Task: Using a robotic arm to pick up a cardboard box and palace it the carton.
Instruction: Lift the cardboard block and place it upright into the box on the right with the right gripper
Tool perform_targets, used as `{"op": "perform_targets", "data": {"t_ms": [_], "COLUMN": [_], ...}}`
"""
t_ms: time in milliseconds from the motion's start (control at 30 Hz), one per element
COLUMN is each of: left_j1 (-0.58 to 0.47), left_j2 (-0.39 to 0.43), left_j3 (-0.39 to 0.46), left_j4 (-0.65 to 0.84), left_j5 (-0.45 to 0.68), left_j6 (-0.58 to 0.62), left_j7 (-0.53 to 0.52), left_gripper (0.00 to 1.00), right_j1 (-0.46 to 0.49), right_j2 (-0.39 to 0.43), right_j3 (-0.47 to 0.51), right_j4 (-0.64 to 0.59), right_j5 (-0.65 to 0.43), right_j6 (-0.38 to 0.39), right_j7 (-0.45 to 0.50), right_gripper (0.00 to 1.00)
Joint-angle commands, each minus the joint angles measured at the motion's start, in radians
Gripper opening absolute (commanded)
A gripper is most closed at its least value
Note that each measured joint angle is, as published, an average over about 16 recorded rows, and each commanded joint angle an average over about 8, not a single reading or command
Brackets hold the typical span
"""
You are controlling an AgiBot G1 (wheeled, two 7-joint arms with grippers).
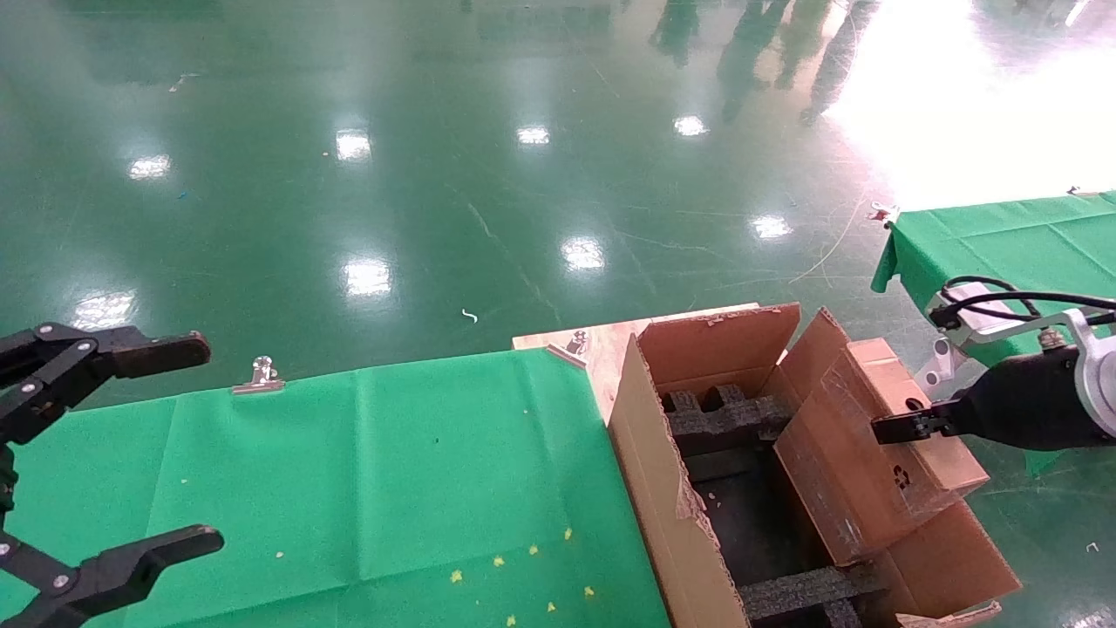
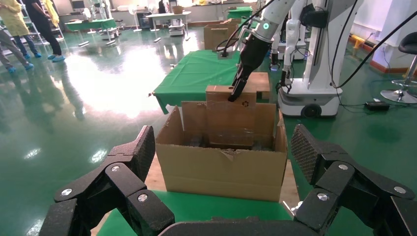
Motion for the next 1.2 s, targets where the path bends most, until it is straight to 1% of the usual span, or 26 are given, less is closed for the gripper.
{"op": "perform_targets", "data": {"t_ms": [33,300,600,867,1200], "left_j1": [0.000,0.000,0.000,0.000,0.000], "left_j2": [0.000,0.000,0.000,0.000,0.000], "left_j3": [0.000,0.000,0.000,0.000,0.000], "left_j4": [0.000,0.000,0.000,0.000,0.000], "left_j5": [0.000,0.000,0.000,0.000,0.000], "left_j6": [0.000,0.000,0.000,0.000,0.000], "left_j7": [0.000,0.000,0.000,0.000,0.000], "left_gripper": [1.00,1.00,1.00,1.00,1.00], "right_j1": [-0.003,-0.016,-0.059,-0.120,-0.210], "right_j2": [-0.003,-0.011,-0.031,-0.056,-0.091], "right_j3": [-0.003,-0.011,-0.034,-0.059,-0.092], "right_j4": [0.000,0.000,0.000,-0.001,-0.004], "right_j5": [-0.007,-0.051,-0.090,-0.121,-0.183], "right_j6": [0.004,0.037,0.086,0.154,0.261], "right_j7": [0.009,0.046,0.089,0.143,0.225], "right_gripper": [0.00,0.00,0.00,0.00,0.00]}}
